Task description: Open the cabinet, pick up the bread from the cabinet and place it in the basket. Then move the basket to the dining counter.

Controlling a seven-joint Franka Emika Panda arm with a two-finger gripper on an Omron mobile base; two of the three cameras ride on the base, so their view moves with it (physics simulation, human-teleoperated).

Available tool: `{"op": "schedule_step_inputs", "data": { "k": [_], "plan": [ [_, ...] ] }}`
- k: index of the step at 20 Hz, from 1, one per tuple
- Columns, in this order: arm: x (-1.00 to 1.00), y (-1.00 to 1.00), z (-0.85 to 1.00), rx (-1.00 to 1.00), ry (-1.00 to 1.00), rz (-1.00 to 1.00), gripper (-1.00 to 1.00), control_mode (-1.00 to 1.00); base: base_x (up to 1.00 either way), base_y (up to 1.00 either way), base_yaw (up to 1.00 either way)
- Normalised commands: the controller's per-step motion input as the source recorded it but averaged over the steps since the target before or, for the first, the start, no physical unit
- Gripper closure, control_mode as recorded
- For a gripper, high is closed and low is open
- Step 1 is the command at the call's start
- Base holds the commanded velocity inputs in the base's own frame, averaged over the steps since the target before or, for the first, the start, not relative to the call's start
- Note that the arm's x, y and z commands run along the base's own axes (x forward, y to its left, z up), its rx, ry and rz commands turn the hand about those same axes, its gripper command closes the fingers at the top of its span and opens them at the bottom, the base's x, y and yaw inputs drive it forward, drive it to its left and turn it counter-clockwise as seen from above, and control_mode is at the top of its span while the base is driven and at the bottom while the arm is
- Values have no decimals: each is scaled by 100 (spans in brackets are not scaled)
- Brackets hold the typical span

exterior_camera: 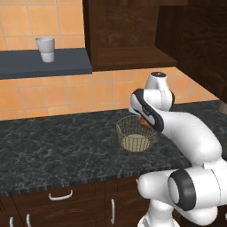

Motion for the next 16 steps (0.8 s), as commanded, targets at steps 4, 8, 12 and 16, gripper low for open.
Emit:
{"op": "schedule_step_inputs", "data": {
  "k": [4,8,12,16],
  "plan": [
    [72,1,-38,0,4,0,100,-100,0,0,0],
    [56,3,-36,0,2,0,100,-100,0,0,0],
    [14,4,-53,0,0,0,100,-100,0,0,0],
    [10,0,-55,0,2,0,100,-100,0,0,0]
  ]
}}
